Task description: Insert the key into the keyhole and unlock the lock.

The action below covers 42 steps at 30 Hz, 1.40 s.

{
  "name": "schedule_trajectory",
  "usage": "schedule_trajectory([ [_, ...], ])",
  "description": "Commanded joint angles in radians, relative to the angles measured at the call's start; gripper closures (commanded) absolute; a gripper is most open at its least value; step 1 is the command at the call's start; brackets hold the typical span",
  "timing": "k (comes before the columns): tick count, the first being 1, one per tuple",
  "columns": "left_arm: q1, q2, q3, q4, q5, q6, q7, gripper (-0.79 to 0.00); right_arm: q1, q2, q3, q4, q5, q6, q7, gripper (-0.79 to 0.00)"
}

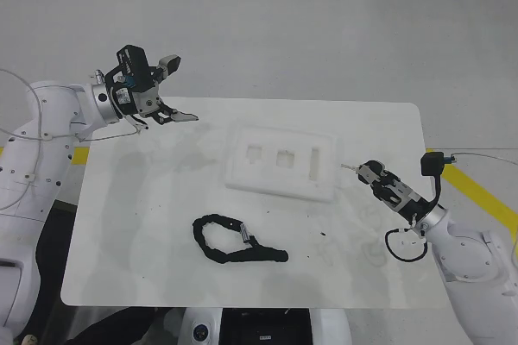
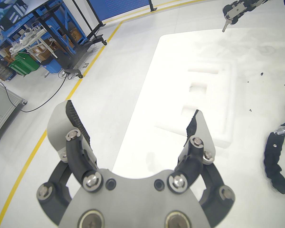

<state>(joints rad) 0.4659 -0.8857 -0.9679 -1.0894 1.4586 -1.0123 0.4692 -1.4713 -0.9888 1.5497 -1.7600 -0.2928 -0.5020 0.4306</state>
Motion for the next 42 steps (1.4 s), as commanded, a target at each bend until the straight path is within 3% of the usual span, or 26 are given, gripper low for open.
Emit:
schedule_trajectory([
  [1, 0.000, 0.000, 0.000, 0.000, 0.000, 0.000, 0.000, -0.785, 0.000, 0.000, 0.000, 0.000, 0.000, 0.000, 0.000, 0.000],
  [20, 0.003, 0.000, 0.001, -0.002, -0.001, 0.003, -0.003, -0.785, -0.010, -0.001, -0.005, -0.023, -0.015, 0.015, 0.004, 0.000],
  [24, 0.039, 0.006, 0.023, -0.068, 0.016, 0.000, -0.039, -0.785, -0.012, -0.001, -0.012, -0.043, -0.020, 0.021, 0.027, 0.000],
  [33, 0.062, 0.063, 0.214, -0.189, 0.070, 0.000, 0.036, -0.785, -0.015, -0.001, -0.007, -0.069, -0.023, 0.035, 0.038, 0.000],
  [42, -0.040, 0.138, 0.509, -0.251, 0.203, 0.000, 0.197, -0.785, -0.012, -0.002, -0.007, -0.066, -0.019, 0.043, 0.041, 0.000],
])
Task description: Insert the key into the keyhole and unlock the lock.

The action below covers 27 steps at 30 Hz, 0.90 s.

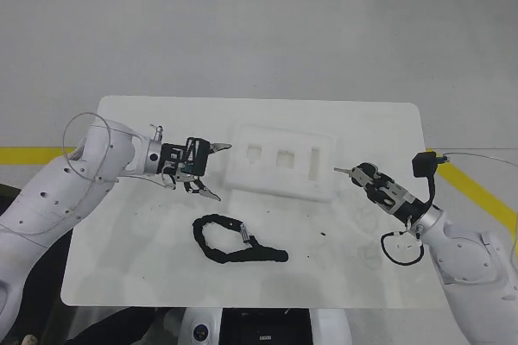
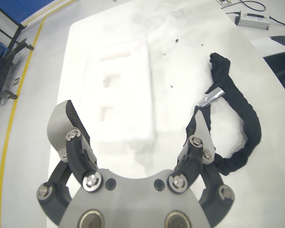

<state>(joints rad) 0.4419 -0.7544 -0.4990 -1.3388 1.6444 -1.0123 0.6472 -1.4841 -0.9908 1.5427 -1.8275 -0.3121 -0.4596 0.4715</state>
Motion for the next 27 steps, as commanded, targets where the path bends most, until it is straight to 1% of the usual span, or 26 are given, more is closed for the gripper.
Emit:
schedule_trajectory([
  [1, -0.034, 0.013, 0.075, -0.002, 0.028, 0.000, 0.039, -0.785, 0.001, 0.000, -0.002, 0.003, 0.000, 0.002, -0.001, 0.000],
  [3, -0.074, 0.023, 0.140, 0.006, 0.039, 0.000, 0.080, -0.785, 0.004, -0.001, -0.004, 0.006, 0.000, 0.005, -0.002, 0.000],
  [4, -0.082, 0.025, 0.149, 0.008, 0.039, 0.000, 0.087, -0.785, 0.004, -0.002, -0.004, 0.008, 0.002, 0.011, -0.005, 0.000],
  [17, -0.082, 0.025, 0.149, 0.008, 0.039, 0.000, 0.087, -0.785, 0.005, -0.003, -0.004, 0.015, 0.006, 0.018, -0.016, 0.000],
  [18, -0.072, 0.024, 0.149, 0.001, 0.038, 0.012, 0.070, -0.785, 0.005, -0.003, -0.004, 0.015, 0.006, 0.018, -0.016, 0.000],
  [21, -0.049, 0.024, 0.154, -0.033, 0.042, 0.000, 0.042, -0.785, 0.005, -0.003, -0.004, 0.015, 0.006, 0.018, -0.016, 0.000],
  [27, -0.024, 0.016, 0.210, -0.063, 0.077, 0.000, 0.041, -0.785, 0.005, -0.003, -0.004, 0.015, 0.006, 0.018, -0.016, 0.000],
])
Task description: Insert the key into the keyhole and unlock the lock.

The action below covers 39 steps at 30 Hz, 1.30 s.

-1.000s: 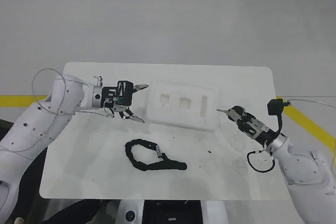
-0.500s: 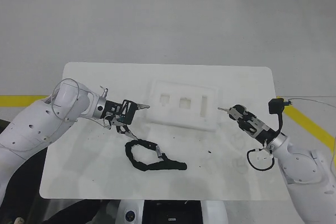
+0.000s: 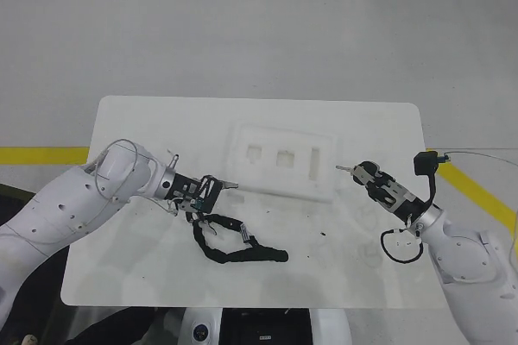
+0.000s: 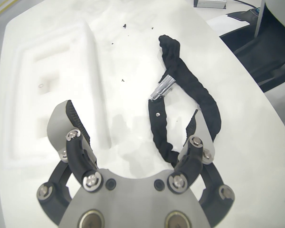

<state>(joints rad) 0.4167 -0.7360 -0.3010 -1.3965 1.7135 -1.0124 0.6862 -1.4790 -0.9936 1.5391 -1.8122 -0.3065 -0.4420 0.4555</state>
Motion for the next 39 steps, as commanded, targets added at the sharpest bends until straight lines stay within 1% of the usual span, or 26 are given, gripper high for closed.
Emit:
schedule_trajectory([
  [1, -0.001, -0.005, 0.027, -0.012, 0.023, 0.000, 0.003, -0.785, 0.000, 0.000, 0.000, 0.000, 0.000, 0.000, 0.000, 0.000],
  [5, -0.023, -0.023, 0.090, -0.026, 0.078, 0.000, 0.034, -0.785, 0.000, 0.000, 0.000, 0.000, 0.000, 0.000, 0.000, 0.000],
  [8, -0.045, -0.041, 0.128, -0.016, 0.102, 0.000, 0.064, -0.785, 0.000, 0.000, 0.000, 0.000, 0.000, 0.000, 0.000, 0.000],
  [10, -0.049, -0.054, 0.131, 0.001, 0.110, 0.000, 0.068, -0.785, 0.000, 0.000, 0.000, 0.000, 0.000, 0.000, 0.000, 0.000],
  [12, -0.052, -0.069, 0.131, 0.026, 0.098, 0.000, 0.043, -0.785, 0.000, 0.000, 0.000, 0.000, 0.000, 0.000, 0.000, 0.000],
  [15, -0.045, -0.096, 0.131, 0.030, 0.099, 0.000, 0.026, -0.785, 0.000, 0.000, 0.000, 0.000, 0.000, 0.000, 0.000, 0.000],
  [21, -0.028, -0.147, 0.131, 0.072, 0.143, 0.000, 0.032, -0.785, 0.000, 0.000, 0.000, 0.000, 0.000, 0.000, 0.000, 0.000],
  [27, -0.032, -0.181, 0.131, 0.121, 0.175, 0.000, 0.041, -0.785, 0.000, 0.000, 0.000, 0.000, 0.000, 0.000, 0.000, 0.000],
  [28, -0.035, -0.184, 0.131, 0.128, 0.177, 0.000, 0.041, -0.770, 0.000, 0.000, 0.000, 0.000, 0.000, 0.000, 0.000, 0.000],
  [29, -0.037, -0.188, 0.131, 0.134, 0.179, 0.000, 0.040, -0.680, 0.000, 0.000, 0.000, 0.000, 0.000, 0.000, 0.000, 0.000],
  [32, -0.039, -0.195, 0.131, 0.145, 0.180, 0.000, 0.044, -0.588, 0.000, 0.000, 0.000, 0.000, 0.000, 0.000, 0.000, 0.000],
  [39, -0.038, -0.208, 0.131, 0.161, 0.192, 0.000, 0.050, -0.511, 0.000, 0.000, 0.000, 0.000, 0.000, 0.000, 0.000, 0.000],
])
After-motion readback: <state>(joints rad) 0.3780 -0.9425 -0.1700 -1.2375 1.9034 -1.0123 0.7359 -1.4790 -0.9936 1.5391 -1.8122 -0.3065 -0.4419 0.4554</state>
